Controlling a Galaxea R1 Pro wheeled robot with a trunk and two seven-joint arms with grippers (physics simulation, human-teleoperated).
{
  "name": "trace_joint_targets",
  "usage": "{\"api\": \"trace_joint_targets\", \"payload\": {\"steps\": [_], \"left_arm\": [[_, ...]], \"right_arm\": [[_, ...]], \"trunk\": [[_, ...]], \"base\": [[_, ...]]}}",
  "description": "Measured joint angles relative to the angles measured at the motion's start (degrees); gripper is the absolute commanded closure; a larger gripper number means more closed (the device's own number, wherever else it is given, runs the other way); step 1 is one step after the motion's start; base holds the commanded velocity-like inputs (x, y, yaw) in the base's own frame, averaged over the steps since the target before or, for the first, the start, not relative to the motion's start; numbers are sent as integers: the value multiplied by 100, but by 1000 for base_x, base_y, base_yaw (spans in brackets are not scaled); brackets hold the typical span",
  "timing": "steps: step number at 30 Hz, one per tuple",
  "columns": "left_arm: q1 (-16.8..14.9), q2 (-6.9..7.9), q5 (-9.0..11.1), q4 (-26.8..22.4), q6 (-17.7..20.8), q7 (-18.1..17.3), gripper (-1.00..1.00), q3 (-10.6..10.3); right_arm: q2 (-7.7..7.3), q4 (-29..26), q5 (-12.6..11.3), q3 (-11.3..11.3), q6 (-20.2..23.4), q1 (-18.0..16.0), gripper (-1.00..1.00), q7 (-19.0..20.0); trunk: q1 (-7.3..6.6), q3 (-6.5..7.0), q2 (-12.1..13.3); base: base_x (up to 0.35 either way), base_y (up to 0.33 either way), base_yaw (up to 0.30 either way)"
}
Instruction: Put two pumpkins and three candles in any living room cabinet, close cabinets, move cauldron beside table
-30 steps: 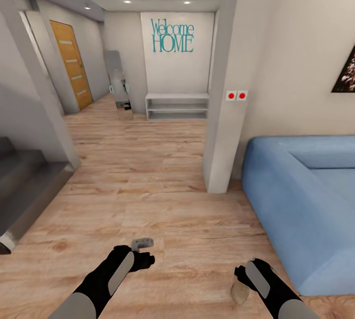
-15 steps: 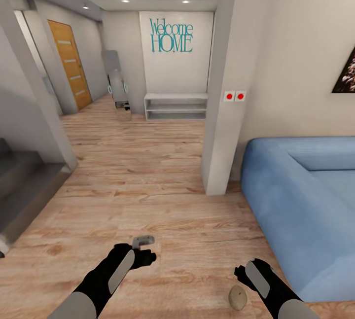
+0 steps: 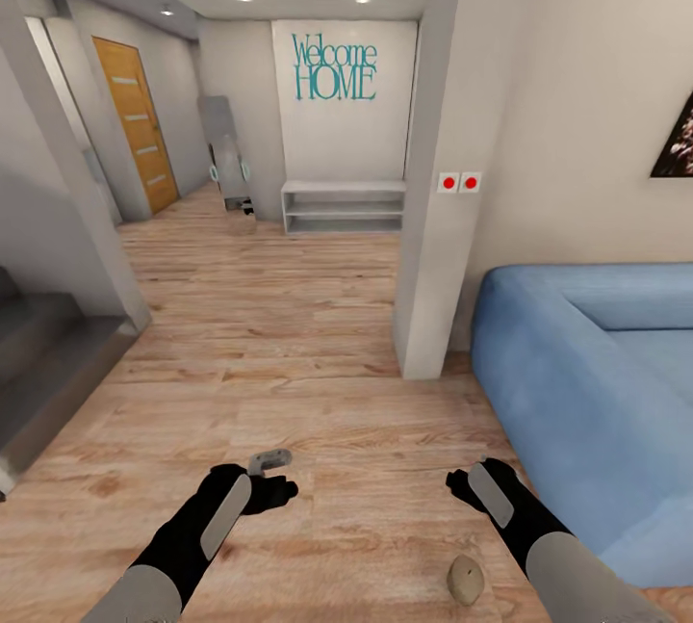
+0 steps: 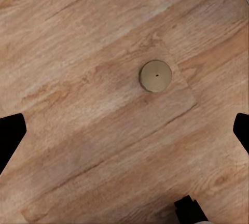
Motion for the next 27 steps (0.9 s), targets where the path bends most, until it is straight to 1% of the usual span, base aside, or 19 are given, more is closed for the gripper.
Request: {"api": "trace_joint_targets", "payload": {"steps": [1, 2, 4, 7, 11, 14, 15, 16, 17, 19, 20, 21, 24, 27], "left_arm": [[0, 0, 1, -17, 47, 0, -100, 58], [0, -2, 0, -51, 152, 0, -100, 207], [0, -2, 1, -77, 225, -1, -100, 331], [0, 4, 1, -113, 276, -1, -100, 400], [0, 6, 2, -244, 350, -1, -100, 416], [0, 16, 1, -304, 520, -1, -100, 447], [0, 26, 2, -370, 642, -1, -100, 515], [0, 36, 3, -460, 784, -4, -100, 627], [0, 46, 5, -568, 942, -6, -100, 782], [0, 53, 8, -789, 1308, -9, -100, 1226], [0, 53, 16, -831, 1390, -11, -100, 1343], [0, 53, 9, -928, 1596, -15, -100, 1731], [0, 54, 30, -982, 1705, -17, -100, 2003], [1, 54, 34, -1002, 1739, -18, -100, 2097]], "right_arm": [[8, 2, 2, 8, 9, -6, -100, 0], [60, 7, 2, 30, 28, -17, -100, 0], [124, 28, 7, 49, 42, -36, -100, -1], [124, 74, 10, 66, 114, -73, -100, -1], [99, 205, 19, 73, 274, -95, -100, 9], [92, 202, 23, 74, 324, -97, -100, 46], [91, 190, 25, 74, 352, -98, -100, 55], [89, 180, 26, 74, 378, -99, -100, 60], [87, 172, 26, 76, 396, -98, -100, 63], [81, 164, 30, 80, 409, -94, -100, 62], [80, 163, 32, 81, 409, -94, -100, 62], [73, 160, 35, 82, 403, -92, -100, 61], [32, 159, 37, 83, 399, -92, -100, 61], [-20, 157, 32, 67, 395, -92, -100, 61]], "trunk": [[22, -18, -40], [44, -36, -80], [88, -72, -160], [154, -126, -281], [242, -198, -441], [307, -251, -561], [329, -269, -602], [351, -287, -642], [373, -305, -682], [417, -341, -762], [439, -359, -802], [461, -377, -842], [527, -431, -963], [593, -485, -1083]], "base": [[0, 0, 0], [0, 0, 0], [0, 0, 0], [0, 0, 0], [0, 0, 0], [0, 0, 0], [0, 0, 0], [0, 0, 0], [0, 0, 0], [0, 0, 0], [0, 0, 0], [0, 0, 0], [0, 0, 0], [0, 0, 0]]}}
